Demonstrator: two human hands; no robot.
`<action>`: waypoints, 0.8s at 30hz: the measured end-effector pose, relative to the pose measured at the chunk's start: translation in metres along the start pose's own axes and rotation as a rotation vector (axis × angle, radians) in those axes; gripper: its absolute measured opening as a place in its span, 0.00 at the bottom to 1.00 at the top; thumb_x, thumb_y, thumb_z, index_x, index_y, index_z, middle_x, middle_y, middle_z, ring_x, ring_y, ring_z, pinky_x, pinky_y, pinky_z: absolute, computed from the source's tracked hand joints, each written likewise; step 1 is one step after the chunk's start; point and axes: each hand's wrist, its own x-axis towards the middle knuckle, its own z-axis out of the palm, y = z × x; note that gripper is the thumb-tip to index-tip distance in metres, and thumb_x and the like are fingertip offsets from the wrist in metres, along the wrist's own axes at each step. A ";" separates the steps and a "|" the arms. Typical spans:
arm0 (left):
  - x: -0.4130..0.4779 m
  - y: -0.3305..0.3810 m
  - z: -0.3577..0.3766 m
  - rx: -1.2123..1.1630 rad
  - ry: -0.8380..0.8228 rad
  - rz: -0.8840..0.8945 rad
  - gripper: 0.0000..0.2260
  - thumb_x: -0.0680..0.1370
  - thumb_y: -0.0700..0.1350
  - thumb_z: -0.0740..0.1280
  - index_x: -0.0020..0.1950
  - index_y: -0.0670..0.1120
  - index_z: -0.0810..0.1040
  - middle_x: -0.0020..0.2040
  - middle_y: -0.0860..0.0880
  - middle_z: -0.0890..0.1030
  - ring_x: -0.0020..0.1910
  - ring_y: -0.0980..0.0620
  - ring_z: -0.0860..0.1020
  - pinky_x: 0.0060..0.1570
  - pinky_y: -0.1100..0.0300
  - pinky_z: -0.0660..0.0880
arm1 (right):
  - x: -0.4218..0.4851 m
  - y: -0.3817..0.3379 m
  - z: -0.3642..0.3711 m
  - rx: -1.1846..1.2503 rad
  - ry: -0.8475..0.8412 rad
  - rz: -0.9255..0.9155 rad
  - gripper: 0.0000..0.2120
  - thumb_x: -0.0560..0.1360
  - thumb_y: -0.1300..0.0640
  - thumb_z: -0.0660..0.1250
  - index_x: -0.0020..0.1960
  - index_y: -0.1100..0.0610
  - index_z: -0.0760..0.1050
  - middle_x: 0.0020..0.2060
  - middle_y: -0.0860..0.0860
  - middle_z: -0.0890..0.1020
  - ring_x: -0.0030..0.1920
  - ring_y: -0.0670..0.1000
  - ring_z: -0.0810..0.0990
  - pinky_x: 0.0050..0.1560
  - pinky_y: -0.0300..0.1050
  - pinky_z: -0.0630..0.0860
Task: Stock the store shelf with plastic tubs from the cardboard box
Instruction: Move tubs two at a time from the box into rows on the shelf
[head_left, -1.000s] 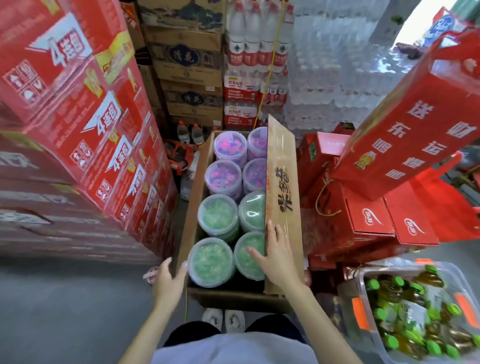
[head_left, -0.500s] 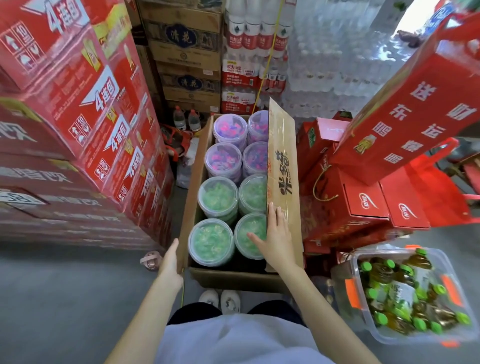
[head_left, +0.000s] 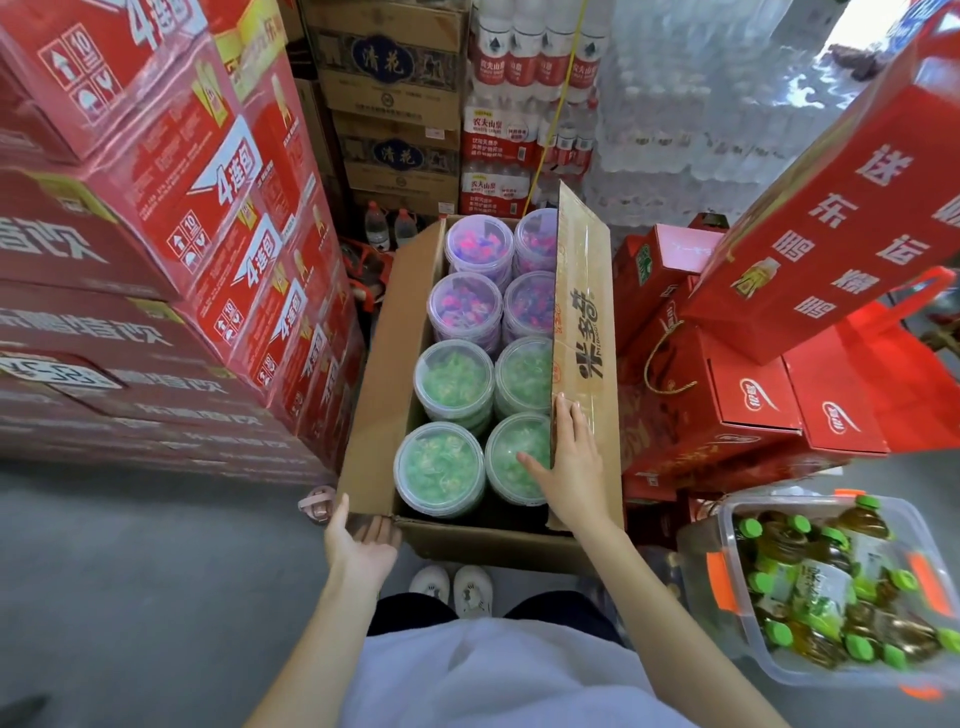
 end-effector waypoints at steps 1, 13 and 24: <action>0.001 -0.001 -0.002 -0.014 0.004 0.007 0.29 0.73 0.49 0.70 0.69 0.40 0.64 0.63 0.43 0.71 0.63 0.46 0.71 0.65 0.49 0.67 | 0.000 0.000 0.000 0.008 0.002 0.004 0.45 0.73 0.44 0.68 0.77 0.50 0.42 0.77 0.54 0.51 0.76 0.53 0.48 0.74 0.51 0.51; -0.006 0.016 -0.018 0.383 -0.120 0.309 0.07 0.78 0.38 0.64 0.55 0.44 0.73 0.55 0.47 0.76 0.63 0.49 0.71 0.69 0.55 0.63 | -0.001 0.003 -0.002 0.126 0.026 0.019 0.40 0.74 0.51 0.69 0.77 0.48 0.47 0.77 0.51 0.53 0.76 0.50 0.50 0.73 0.54 0.56; -0.036 0.071 -0.009 0.853 -0.365 0.658 0.04 0.79 0.43 0.62 0.50 0.48 0.77 0.49 0.49 0.81 0.49 0.50 0.77 0.59 0.52 0.70 | -0.007 0.020 -0.058 0.550 -0.024 0.021 0.34 0.75 0.65 0.65 0.75 0.48 0.55 0.74 0.46 0.61 0.73 0.43 0.57 0.73 0.44 0.57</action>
